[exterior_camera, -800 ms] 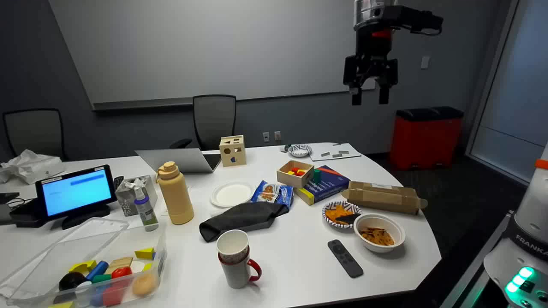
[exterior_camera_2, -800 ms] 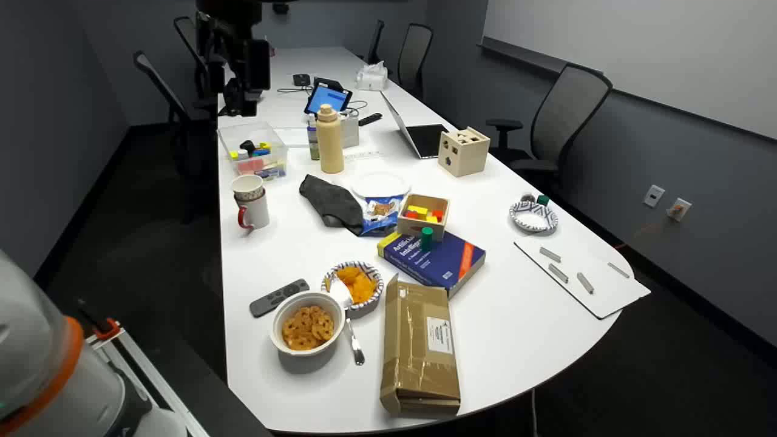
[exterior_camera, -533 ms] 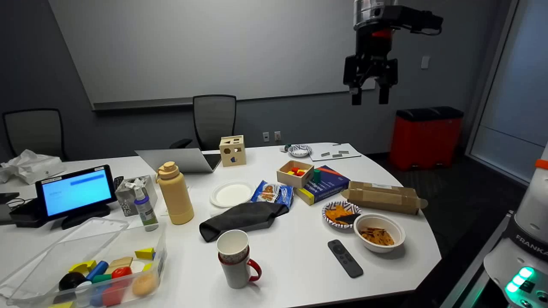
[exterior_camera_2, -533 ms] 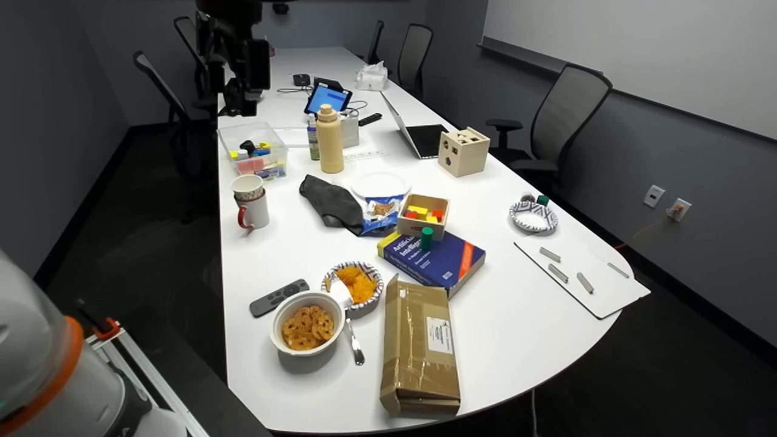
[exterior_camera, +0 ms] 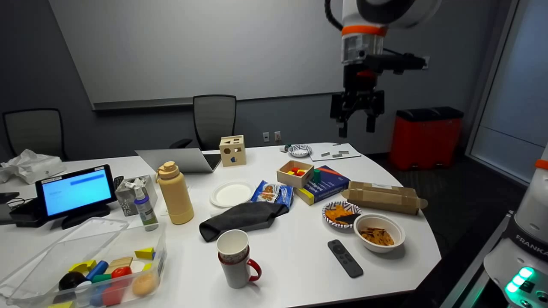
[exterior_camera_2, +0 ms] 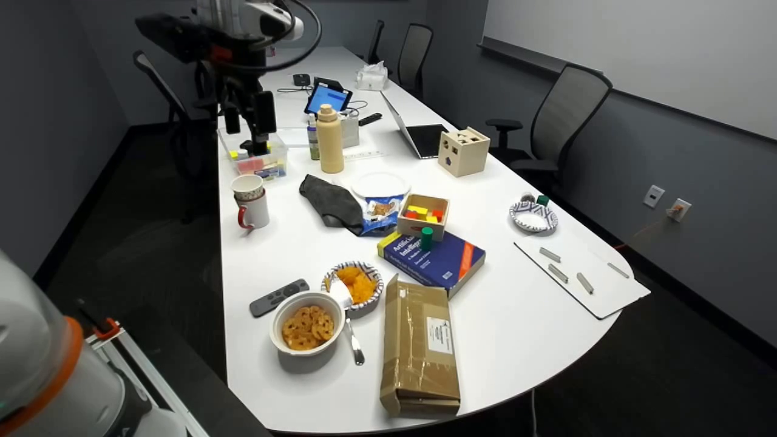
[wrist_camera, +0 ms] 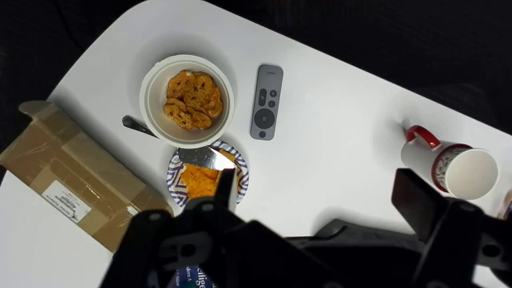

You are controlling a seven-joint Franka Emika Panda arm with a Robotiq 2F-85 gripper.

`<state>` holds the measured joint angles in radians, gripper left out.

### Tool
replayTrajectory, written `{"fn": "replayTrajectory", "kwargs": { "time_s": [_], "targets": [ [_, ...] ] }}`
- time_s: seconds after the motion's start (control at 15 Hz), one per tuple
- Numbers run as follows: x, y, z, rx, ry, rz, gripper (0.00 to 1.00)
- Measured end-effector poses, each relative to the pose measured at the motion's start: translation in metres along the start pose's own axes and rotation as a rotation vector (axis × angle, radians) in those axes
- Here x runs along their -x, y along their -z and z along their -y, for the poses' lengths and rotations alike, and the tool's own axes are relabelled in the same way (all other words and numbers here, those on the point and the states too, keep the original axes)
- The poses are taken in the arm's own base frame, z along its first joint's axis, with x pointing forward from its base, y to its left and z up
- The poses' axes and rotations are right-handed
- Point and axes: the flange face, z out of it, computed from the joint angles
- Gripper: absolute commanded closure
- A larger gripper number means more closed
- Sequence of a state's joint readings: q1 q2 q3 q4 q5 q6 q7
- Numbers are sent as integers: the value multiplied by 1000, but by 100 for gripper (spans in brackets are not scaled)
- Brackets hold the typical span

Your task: Press the button on the remote

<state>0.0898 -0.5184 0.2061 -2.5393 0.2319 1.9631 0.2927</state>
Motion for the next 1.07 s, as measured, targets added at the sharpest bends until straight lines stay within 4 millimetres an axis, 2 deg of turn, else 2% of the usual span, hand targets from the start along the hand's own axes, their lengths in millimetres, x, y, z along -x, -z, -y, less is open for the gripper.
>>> {"fn": "replayTrajectory", "kwargs": {
  "time_s": [0.33,0.4,0.53,0.73,1.07],
  "targets": [
    [-12,-71,14,32,-67,-23,2],
    [-13,-84,14,42,-80,-19,26],
    [-16,-110,13,66,-102,-7,31],
    [-17,-145,7,87,-126,15,58],
    [-18,-194,-2,91,-125,29,96]
  ]
}}
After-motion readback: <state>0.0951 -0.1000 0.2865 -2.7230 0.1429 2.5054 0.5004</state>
